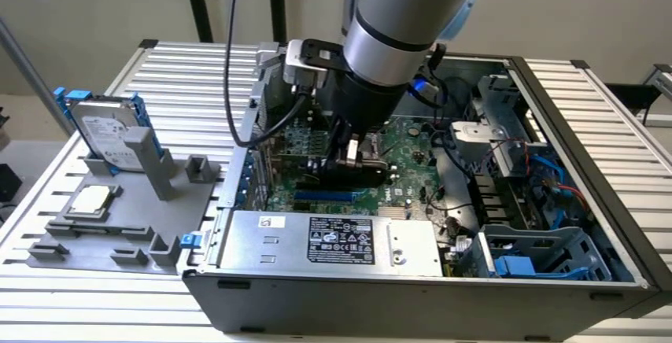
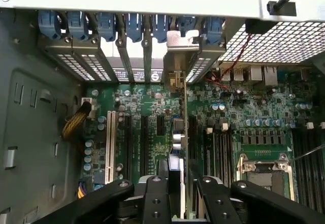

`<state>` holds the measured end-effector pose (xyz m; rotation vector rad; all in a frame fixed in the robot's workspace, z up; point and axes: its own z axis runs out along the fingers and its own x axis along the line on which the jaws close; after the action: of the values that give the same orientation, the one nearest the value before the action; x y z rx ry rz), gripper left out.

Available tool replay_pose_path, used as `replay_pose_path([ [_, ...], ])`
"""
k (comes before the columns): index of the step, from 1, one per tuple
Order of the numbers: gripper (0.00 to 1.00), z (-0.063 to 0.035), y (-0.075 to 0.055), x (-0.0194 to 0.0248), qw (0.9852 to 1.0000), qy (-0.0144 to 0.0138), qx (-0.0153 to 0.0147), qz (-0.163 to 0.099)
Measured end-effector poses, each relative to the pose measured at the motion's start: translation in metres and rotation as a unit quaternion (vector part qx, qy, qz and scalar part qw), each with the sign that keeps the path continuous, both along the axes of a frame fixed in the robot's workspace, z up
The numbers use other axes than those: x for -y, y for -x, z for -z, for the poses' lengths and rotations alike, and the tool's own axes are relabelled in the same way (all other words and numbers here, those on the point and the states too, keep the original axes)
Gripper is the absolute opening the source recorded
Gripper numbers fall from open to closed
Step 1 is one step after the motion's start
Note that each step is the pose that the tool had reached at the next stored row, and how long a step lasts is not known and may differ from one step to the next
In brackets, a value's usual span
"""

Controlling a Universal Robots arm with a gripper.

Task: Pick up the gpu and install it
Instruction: 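Insert the gpu into the slot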

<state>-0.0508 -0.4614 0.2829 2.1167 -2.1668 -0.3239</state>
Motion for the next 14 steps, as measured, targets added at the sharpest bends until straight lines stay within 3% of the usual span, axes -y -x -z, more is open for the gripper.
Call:
replay_pose_path([
  [14, 0.26, 0.0064, 0.0054, -0.0006, 1.0, 0.0001, -0.0015, 0.005],
])
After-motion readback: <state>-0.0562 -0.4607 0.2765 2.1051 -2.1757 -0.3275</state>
